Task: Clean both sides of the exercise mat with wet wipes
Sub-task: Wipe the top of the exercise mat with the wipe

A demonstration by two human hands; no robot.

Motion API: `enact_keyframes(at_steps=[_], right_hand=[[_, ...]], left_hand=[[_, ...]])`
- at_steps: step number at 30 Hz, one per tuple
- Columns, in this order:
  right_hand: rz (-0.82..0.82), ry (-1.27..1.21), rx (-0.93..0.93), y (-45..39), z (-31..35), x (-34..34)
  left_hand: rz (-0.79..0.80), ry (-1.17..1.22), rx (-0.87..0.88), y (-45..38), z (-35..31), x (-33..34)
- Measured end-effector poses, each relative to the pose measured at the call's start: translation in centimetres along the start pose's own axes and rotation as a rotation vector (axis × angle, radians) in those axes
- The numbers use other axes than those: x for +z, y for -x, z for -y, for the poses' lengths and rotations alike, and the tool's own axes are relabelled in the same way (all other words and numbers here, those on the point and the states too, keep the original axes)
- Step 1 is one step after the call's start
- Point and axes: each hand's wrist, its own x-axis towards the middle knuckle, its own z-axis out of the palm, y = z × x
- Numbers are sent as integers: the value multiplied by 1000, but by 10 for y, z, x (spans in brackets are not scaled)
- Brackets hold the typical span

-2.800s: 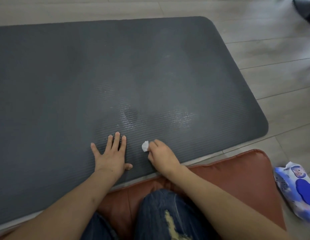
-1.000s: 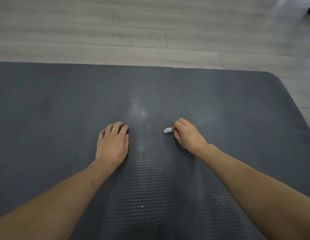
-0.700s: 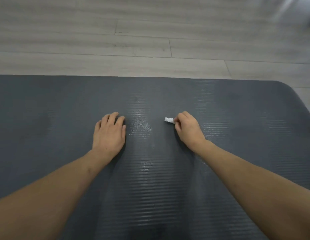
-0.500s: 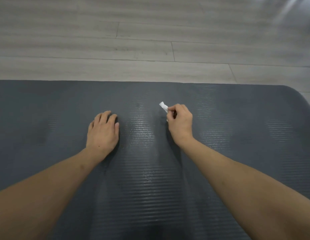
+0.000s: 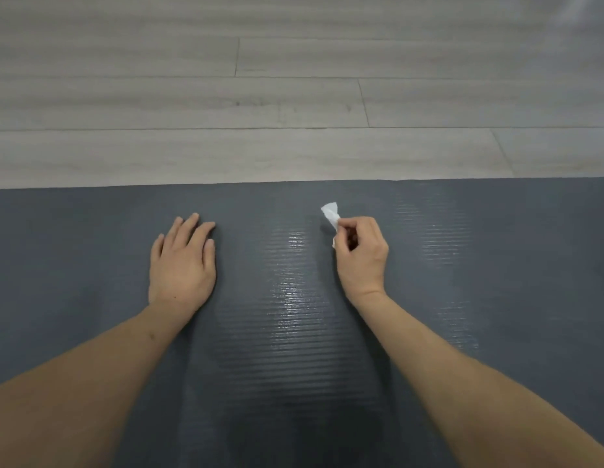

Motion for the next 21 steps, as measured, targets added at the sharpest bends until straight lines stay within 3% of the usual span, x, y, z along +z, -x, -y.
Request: enact_keyframes(at_steps=[7,11,16,18,21], right_hand=[[91,81,80,-4,11,3],[147,160,27,-52,21,17],[182,354,196,-70,40,67],[243,305,125,-53,67,106],[495,343,-98,-37,104,146]], left_hand=[[6,-21,-47,-2,-3,1],[30,-81,-68,-5,-1,3],[49,-101,-62,-6,2,5],[36,-123,-54,-5,4,8],[-10,-126,-28,-5,7,11]])
